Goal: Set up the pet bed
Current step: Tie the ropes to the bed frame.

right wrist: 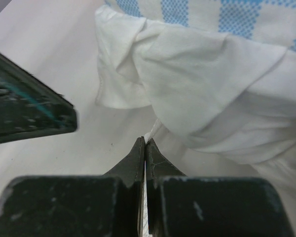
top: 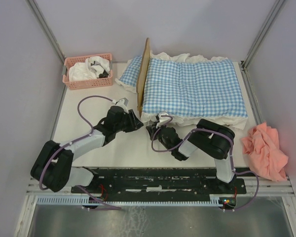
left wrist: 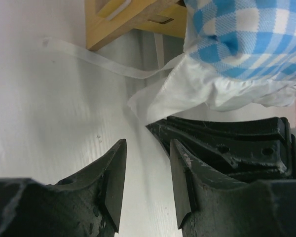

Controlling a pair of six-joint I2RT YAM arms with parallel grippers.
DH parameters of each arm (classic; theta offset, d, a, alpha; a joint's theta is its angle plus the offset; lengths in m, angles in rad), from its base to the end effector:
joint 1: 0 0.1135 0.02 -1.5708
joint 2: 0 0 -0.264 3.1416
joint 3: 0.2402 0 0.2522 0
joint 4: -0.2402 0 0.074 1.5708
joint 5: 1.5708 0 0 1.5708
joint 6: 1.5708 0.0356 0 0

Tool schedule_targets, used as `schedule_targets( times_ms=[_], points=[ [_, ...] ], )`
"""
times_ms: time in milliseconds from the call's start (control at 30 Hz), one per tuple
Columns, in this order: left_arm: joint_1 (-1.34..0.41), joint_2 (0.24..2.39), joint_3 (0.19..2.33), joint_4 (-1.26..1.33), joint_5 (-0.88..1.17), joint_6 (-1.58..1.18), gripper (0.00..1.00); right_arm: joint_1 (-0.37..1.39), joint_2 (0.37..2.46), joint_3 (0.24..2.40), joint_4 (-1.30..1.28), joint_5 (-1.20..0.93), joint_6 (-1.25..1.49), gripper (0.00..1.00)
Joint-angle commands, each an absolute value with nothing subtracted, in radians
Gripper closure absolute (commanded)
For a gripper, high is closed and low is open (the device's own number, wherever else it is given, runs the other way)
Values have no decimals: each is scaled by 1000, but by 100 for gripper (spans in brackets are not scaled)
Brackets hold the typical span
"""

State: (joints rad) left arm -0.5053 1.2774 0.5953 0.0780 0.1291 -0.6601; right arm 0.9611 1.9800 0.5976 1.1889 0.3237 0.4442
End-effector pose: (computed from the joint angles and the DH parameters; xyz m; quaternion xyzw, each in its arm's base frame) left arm 0.2267 -0.1306 0.1963 -0.0384 0.8833 -0.3029 0.3558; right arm 0.2015 0.2686 0.1056 -0.0957 0.7629 0.3104 0.5590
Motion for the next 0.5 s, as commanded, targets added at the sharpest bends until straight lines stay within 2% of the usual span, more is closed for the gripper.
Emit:
schedule_targets(
  times_ms=[0,467],
  points=[
    [-505,1388,624,345,222,-707,53,967,1986,614,1231,270,421,98],
    [-514,1601,646,507,229,-740,54,967,2001,584,1306,255,379,98]
  ],
)
